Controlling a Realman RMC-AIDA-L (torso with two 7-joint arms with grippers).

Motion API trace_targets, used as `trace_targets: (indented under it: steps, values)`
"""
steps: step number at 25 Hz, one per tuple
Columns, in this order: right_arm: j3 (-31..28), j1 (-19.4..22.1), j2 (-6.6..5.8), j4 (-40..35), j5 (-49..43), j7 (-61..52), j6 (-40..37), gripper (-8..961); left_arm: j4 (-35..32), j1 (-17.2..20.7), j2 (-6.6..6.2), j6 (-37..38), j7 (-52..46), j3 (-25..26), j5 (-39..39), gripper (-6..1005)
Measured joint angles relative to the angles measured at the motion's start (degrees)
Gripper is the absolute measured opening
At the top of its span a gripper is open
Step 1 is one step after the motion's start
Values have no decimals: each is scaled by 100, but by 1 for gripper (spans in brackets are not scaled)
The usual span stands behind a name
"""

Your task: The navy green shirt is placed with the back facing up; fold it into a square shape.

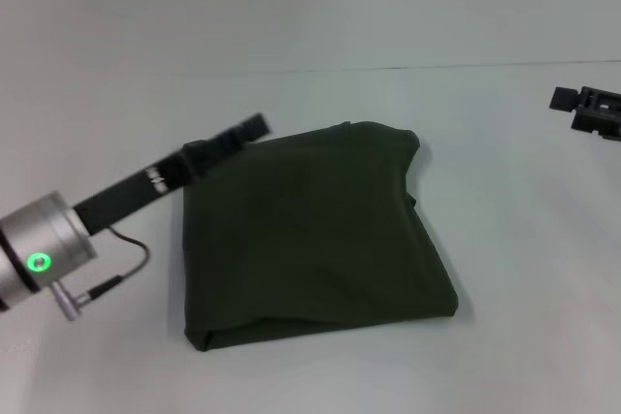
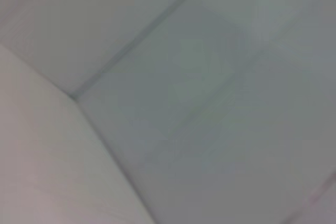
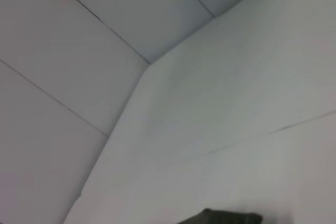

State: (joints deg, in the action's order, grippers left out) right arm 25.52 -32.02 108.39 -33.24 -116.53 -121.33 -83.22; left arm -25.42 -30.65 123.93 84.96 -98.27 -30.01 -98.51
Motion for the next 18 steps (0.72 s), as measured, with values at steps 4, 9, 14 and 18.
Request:
trace_targets:
  steps: [4,9,14,18]
  values:
    - [34,-25,-17,-2,6,-110,-57,917,-122,50,-2,-645,-92,88,-10,933]
    - [39,-24,-9,1,11,-114,25,916,-136,-91,-21,-1583,-270,-169,-95,949]
    - [60,-21,14,2,5,-99,39,917,-145,-231,-24,-2428,-233,-430,-98,949]
    - [58,-1,31,1,3,-87,46,917,-157,-322,-23,-3043,-220,-669,-98,949]
